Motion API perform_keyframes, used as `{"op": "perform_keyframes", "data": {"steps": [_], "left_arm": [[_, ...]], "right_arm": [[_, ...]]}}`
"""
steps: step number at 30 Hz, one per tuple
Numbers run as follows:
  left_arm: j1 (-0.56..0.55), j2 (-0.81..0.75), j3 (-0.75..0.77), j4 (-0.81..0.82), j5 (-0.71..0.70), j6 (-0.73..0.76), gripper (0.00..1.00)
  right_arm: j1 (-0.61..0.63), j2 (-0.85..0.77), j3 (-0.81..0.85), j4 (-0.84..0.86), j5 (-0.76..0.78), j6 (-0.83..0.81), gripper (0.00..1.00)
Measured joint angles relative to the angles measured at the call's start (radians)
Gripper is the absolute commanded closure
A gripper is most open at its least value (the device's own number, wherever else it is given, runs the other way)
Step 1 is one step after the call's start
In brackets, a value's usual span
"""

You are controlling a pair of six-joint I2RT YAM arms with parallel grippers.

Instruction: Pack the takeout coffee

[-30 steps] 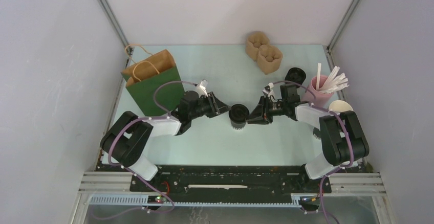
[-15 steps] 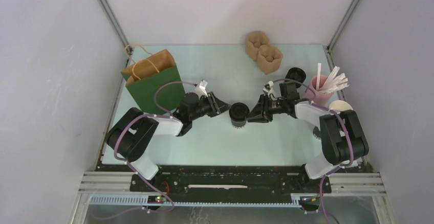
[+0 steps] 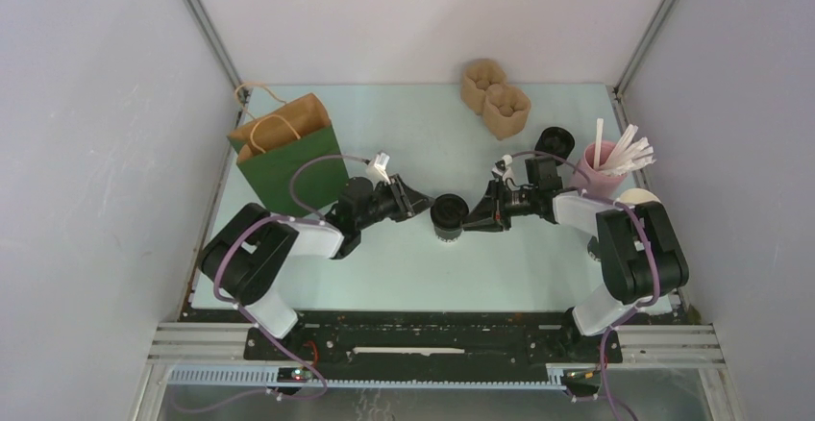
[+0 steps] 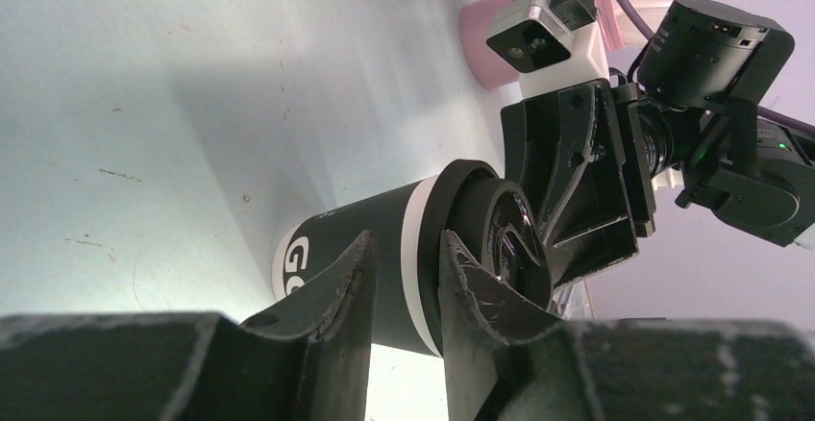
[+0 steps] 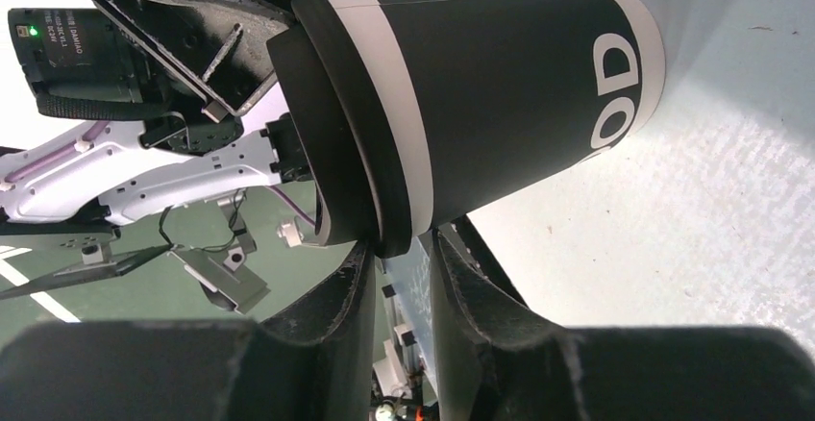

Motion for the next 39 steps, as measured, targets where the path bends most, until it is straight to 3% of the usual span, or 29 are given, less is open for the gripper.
{"op": "perform_keyframes", "data": {"steps": [6,11,16,27,32,39], "left_arm": [[-0.006,-0.09,-0.003,-0.121,-0.036,0.019,0.57],[-0.007,-0.197,0.062,-0.399,-0.043,0.071,0.54],[-0.008,-0.208,0.137,-0.572,-0.027,0.102,0.51],[-0.024,-0.274,0.124,-0.792,0.001,0.133,0.35],[-0.028,-0.286,0.163,-0.892,0.003,0.145,0.34],[-0.03,-0.286,0.227,-0.898,0.013,0.145,0.32]], "right_arm": [[-0.003,-0.012,0.002,0.003,0.022,-0.002,0.6],[0.013,-0.068,0.038,-0.062,0.144,-0.038,0.58],[0.025,-0.07,0.103,-0.13,0.223,-0.071,0.55],[0.05,-0.083,0.184,-0.205,0.254,-0.096,0.5],[0.05,-0.1,0.185,-0.224,0.272,-0.097,0.5],[0.054,-0.1,0.183,-0.226,0.288,-0.098,0.5]]}}
